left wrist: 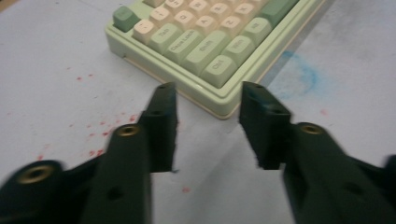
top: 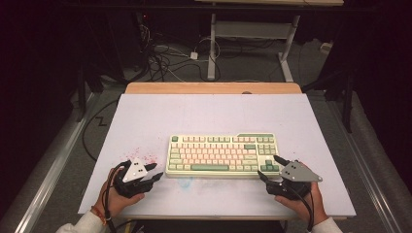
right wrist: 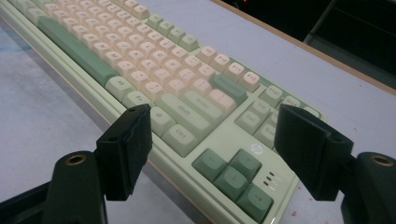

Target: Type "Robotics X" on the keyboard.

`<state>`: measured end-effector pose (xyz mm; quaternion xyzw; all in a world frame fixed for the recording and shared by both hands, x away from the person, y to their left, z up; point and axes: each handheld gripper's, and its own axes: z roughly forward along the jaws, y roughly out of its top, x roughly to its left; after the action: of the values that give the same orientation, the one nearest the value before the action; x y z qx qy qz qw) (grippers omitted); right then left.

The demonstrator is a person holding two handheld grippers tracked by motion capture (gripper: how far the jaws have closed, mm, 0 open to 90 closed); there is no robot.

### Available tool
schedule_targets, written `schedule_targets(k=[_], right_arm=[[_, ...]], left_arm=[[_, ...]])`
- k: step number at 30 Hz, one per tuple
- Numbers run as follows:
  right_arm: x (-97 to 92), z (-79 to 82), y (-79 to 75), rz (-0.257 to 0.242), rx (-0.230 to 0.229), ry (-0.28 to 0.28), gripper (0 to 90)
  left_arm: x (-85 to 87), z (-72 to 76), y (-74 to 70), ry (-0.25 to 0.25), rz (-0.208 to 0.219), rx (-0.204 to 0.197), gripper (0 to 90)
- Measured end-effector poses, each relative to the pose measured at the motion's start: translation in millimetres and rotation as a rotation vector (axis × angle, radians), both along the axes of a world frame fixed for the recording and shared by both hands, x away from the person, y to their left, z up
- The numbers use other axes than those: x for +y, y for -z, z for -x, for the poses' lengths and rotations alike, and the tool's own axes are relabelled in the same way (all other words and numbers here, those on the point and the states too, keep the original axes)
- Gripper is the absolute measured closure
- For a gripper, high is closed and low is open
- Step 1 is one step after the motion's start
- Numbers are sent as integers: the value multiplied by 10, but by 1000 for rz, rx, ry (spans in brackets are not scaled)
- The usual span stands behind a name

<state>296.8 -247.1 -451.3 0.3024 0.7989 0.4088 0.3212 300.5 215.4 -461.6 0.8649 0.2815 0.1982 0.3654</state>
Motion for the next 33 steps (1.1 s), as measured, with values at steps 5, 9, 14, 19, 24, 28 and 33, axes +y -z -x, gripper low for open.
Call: schedule_targets(k=[5, 9, 14, 19, 24, 28, 33], right_arm=[[10, -6, 8, 4, 0, -2, 282], [16, -12, 17, 8, 3, -3, 282], [34, -18, 30, 18, 7, -5, 284], [44, -23, 45, 26, 14, -3, 285], [58, -27, 59, 36, 18, -7, 286], [66, -34, 70, 44, 22, -10, 286], [70, -34, 83, 49, 30, -13, 288]], left_arm=[[-58, -32, -48, 30, -6, 10, 844], [-123, -53, -107, 25, 9, -12, 877], [-254, -115, -166, 51, 7, -4, 878], [-334, -211, -208, 49, 3, 7, 877], [-452, -284, -302, 53, 39, -23, 877], [-600, -372, -334, 78, 24, -26, 877], [-760, -519, -337, 84, -1, -18, 876]])
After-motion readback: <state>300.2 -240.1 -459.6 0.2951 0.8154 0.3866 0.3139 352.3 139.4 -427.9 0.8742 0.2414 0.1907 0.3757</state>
